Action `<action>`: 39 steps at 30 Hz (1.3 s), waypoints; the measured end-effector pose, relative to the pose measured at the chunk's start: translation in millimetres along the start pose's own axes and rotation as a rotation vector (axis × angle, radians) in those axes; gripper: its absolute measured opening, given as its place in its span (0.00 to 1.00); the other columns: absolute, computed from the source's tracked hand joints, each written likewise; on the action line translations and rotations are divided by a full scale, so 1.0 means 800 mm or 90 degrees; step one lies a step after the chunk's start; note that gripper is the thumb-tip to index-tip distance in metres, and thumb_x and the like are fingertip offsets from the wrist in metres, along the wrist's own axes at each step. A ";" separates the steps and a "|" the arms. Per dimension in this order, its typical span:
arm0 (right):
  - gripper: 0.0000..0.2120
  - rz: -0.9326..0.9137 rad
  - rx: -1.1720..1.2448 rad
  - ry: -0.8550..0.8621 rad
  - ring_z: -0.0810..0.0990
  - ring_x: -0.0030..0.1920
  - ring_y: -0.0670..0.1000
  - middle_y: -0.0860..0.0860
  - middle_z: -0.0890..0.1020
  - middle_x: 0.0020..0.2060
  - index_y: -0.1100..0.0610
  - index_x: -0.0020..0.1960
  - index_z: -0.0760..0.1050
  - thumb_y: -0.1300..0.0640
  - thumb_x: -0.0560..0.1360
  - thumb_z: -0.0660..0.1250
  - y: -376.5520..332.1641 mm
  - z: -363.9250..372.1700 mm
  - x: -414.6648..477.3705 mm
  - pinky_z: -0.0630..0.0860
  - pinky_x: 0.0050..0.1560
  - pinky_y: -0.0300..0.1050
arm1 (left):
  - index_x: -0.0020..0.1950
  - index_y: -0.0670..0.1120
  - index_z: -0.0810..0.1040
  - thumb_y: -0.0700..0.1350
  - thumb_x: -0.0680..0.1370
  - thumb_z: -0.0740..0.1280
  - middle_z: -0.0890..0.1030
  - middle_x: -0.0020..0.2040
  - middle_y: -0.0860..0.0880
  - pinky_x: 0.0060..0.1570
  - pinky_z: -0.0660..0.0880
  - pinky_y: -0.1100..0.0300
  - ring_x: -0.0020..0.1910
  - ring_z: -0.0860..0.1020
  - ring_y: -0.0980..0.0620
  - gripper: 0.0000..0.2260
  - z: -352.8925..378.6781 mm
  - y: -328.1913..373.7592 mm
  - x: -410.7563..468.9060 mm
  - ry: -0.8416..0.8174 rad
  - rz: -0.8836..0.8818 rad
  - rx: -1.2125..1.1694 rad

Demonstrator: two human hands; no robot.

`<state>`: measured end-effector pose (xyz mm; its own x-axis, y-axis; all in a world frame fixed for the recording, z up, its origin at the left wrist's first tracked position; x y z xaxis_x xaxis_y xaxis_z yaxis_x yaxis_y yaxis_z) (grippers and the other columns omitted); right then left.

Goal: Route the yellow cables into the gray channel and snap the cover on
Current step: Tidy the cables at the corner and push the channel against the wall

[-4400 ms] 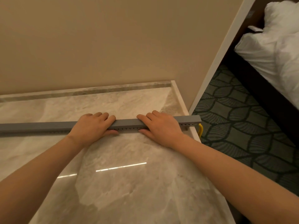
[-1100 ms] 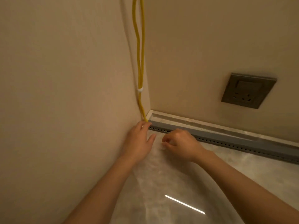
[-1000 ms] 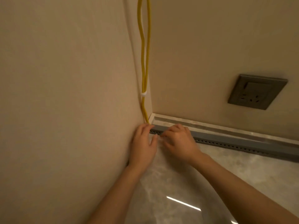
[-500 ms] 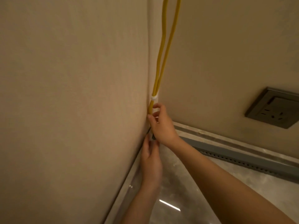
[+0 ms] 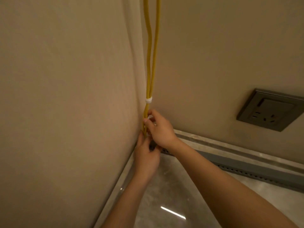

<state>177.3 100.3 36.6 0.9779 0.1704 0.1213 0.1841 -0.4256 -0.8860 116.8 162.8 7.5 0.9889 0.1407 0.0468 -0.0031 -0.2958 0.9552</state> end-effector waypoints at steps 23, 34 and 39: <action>0.25 -0.122 -0.475 -0.239 0.72 0.61 0.54 0.52 0.73 0.62 0.50 0.69 0.65 0.52 0.73 0.67 0.075 -0.053 -0.050 0.73 0.56 0.50 | 0.56 0.45 0.77 0.41 0.75 0.67 0.68 0.68 0.47 0.66 0.66 0.47 0.65 0.68 0.45 0.11 0.006 -0.034 0.006 0.078 -0.078 0.098; 0.23 -0.163 -0.428 -0.090 0.72 0.59 0.54 0.52 0.77 0.57 0.51 0.68 0.69 0.57 0.73 0.66 0.082 -0.048 -0.057 0.70 0.52 0.48 | 0.44 0.56 0.77 0.44 0.74 0.67 0.65 0.71 0.45 0.67 0.64 0.50 0.66 0.66 0.43 0.05 0.014 -0.019 0.015 0.041 -0.084 0.138; 0.23 -0.198 -0.431 -0.033 0.73 0.56 0.56 0.53 0.78 0.54 0.51 0.66 0.71 0.59 0.72 0.67 0.069 -0.063 -0.047 0.70 0.48 0.48 | 0.47 0.51 0.80 0.44 0.73 0.68 0.68 0.68 0.41 0.67 0.61 0.51 0.66 0.67 0.44 0.04 0.016 -0.003 0.036 0.033 -0.036 0.162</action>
<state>155.8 25.6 5.3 0.8680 0.4063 0.2854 0.4884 -0.8022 -0.3435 147.5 155.3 2.5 0.9776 0.2097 0.0170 0.0951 -0.5129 0.8532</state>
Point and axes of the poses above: each hand's wrist, its own x-axis towards the middle knuckle, its own z-axis out of the palm, y = z × x, the point moved 3 cm from there along x, towards the middle knuckle
